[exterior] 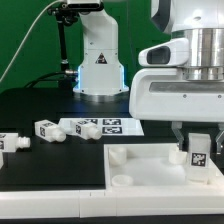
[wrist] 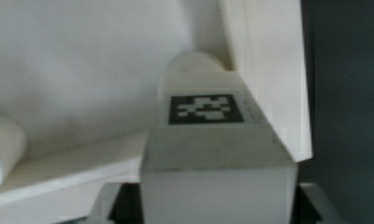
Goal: Assemble one leg
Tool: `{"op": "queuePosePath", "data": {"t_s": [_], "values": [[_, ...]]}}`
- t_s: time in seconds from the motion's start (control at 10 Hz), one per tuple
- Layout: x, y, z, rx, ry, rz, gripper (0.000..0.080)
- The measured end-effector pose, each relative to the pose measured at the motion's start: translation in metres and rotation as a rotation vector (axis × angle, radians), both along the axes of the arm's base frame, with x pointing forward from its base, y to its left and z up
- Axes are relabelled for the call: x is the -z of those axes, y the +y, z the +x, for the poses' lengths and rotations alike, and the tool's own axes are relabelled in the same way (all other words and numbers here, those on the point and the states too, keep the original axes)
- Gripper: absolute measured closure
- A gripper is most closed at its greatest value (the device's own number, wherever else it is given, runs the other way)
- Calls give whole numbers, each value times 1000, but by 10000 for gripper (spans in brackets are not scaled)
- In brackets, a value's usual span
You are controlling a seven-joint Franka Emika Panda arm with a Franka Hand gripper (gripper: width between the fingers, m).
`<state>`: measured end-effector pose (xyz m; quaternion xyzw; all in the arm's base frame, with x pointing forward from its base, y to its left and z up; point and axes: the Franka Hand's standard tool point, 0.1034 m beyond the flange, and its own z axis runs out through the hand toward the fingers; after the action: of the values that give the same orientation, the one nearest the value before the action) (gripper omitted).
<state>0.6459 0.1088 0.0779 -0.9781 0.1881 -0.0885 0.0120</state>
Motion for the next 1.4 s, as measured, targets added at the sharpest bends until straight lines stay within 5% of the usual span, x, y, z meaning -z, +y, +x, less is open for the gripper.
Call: {"op": "queuePosePath", "data": {"t_s": [0.3,0.8,1.0,1.1,1.2,1.3,1.4], "values": [[1,-3,-4,424,8,33,515],[3,-8,-11,1202,7,222,514],[3,-8,-11,1214,7,223,514],[3,-8,-12,1110,16,199,360],[3,-6,-14,971,39,170,360],[3,-6,-14,768,39,141,206],[4,-3,-16,588,49,115,206]]}}
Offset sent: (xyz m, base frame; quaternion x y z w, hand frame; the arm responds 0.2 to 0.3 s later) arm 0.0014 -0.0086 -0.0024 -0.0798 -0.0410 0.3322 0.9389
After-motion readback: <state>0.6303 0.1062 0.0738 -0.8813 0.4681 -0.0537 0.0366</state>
